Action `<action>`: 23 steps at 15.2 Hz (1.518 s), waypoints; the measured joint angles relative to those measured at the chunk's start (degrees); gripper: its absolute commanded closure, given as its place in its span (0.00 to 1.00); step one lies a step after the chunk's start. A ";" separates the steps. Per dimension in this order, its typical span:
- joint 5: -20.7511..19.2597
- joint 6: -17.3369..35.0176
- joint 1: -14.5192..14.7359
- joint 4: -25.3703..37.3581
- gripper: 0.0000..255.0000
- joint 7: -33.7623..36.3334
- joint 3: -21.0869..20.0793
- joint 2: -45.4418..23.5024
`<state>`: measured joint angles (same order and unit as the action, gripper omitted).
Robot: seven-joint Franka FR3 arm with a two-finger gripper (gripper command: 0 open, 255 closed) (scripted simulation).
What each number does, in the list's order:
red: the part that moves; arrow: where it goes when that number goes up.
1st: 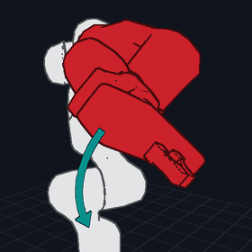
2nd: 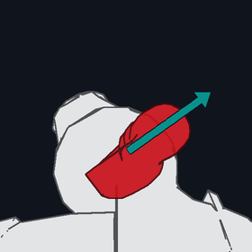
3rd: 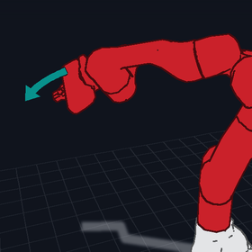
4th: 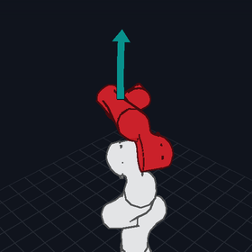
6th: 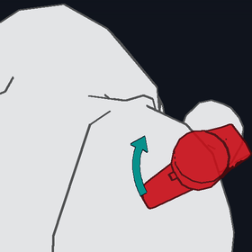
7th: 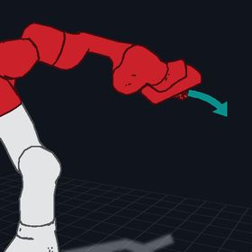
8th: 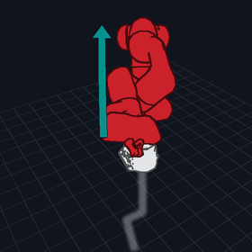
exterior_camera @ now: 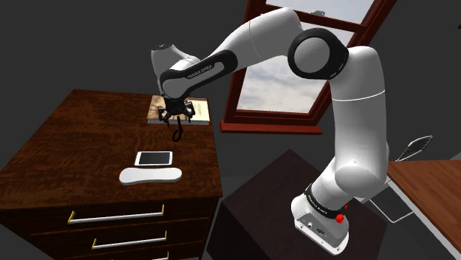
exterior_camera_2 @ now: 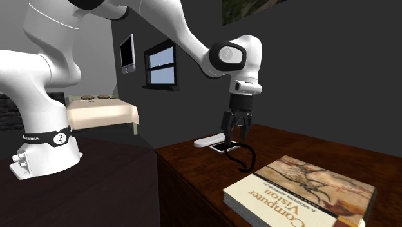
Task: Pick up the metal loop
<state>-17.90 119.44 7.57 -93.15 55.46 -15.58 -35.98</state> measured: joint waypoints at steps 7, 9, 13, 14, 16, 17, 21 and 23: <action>-0.28 0.91 0.08 -0.10 1.00 0.21 0.19 -0.80; -0.28 0.92 0.08 -0.10 1.00 0.21 0.19 -0.80; -0.19 0.72 -0.01 -0.25 1.00 0.11 0.14 -0.46; -0.07 0.36 -0.04 -0.23 1.00 0.04 0.05 -0.11; 0.17 -0.44 -0.09 -0.10 1.00 -0.12 -0.11 0.59; 0.30 -1.08 -0.13 0.34 1.00 -0.32 -0.18 0.82; 0.95 -3.43 -0.28 1.05 1.00 -0.84 -0.57 2.55; 1.24 -4.55 -0.35 1.44 1.00 -1.09 -0.73 3.31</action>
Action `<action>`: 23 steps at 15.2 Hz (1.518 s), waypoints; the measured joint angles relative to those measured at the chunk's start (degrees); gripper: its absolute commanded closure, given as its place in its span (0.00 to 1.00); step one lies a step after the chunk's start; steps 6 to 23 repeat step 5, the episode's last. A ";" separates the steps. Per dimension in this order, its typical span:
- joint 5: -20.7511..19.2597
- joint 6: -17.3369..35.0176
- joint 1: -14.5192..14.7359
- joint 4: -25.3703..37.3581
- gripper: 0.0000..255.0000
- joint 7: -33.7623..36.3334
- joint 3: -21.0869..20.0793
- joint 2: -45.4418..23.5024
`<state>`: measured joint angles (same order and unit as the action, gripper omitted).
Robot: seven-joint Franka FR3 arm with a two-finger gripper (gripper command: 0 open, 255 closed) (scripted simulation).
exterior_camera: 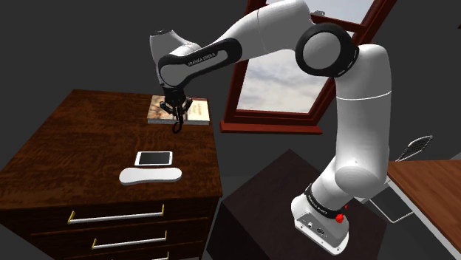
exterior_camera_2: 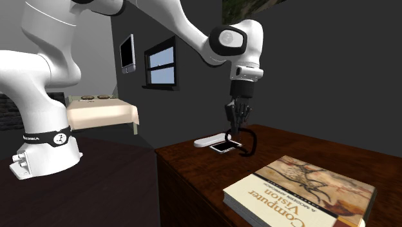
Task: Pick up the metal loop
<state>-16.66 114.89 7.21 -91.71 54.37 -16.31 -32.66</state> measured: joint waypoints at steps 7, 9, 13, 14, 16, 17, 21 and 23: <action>0.64 -2.55 -0.21 0.97 1.00 -0.66 -0.33 1.69; 0.64 -2.55 -0.21 0.97 1.00 -0.66 -0.33 1.69; 0.64 -2.55 -0.21 0.97 1.00 -0.66 -0.33 1.69; 0.64 -2.55 -0.21 0.97 1.00 -0.66 -0.33 1.69; 0.64 -2.55 -0.21 0.97 1.00 -0.66 -0.33 1.69; 0.64 -2.55 -0.21 0.97 1.00 -0.66 -0.33 1.69; 0.64 -2.55 -0.21 0.97 1.00 -0.66 -0.33 1.69; 0.64 -2.55 -0.21 0.97 1.00 -0.66 -0.33 1.69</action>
